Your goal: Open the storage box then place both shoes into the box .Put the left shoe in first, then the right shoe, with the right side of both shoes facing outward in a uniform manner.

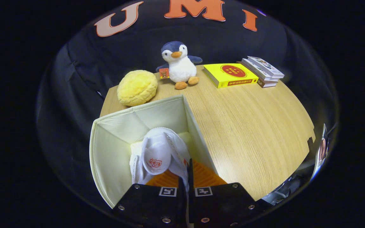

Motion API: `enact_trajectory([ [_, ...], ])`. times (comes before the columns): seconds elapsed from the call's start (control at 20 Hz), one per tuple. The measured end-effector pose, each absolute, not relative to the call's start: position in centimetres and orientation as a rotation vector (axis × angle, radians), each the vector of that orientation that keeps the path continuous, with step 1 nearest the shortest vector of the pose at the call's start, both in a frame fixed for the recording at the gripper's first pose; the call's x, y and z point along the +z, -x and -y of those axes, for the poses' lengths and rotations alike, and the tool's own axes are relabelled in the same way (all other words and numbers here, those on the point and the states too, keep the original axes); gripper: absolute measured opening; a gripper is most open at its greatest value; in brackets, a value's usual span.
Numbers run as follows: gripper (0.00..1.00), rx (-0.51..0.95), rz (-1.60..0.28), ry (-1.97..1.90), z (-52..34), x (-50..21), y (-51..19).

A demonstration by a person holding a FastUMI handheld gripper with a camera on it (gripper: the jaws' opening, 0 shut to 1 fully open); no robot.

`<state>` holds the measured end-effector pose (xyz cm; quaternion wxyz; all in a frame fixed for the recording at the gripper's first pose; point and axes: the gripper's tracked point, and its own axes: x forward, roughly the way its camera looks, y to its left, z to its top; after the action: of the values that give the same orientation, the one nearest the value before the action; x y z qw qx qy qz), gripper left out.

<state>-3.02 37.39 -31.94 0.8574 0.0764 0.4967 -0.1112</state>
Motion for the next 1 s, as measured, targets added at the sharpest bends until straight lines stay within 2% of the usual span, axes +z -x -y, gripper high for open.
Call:
enact_trajectory([
  [0.15, 0.06, -0.205, -1.059, -0.138, -37.9, -32.8, 3.4],
  [0.25, 0.1, -0.169, -1.081, -0.141, -38.6, -32.9, 4.0],
  [0.3, 0.16, -0.176, -1.069, -0.125, -37.8, -32.6, 4.2],
  [0.45, 0.19, -0.067, -1.025, -0.184, -38.9, -30.4, 3.2],
  [0.6, 0.32, 0.047, -0.974, -0.221, -38.8, -27.3, 2.9],
  [0.75, 0.4, 0.131, -0.891, -0.213, -36.9, -23.8, 2.3],
  [1.0, 0.66, 0.153, -0.806, -0.205, -30.2, -20.2, 2.0],
])
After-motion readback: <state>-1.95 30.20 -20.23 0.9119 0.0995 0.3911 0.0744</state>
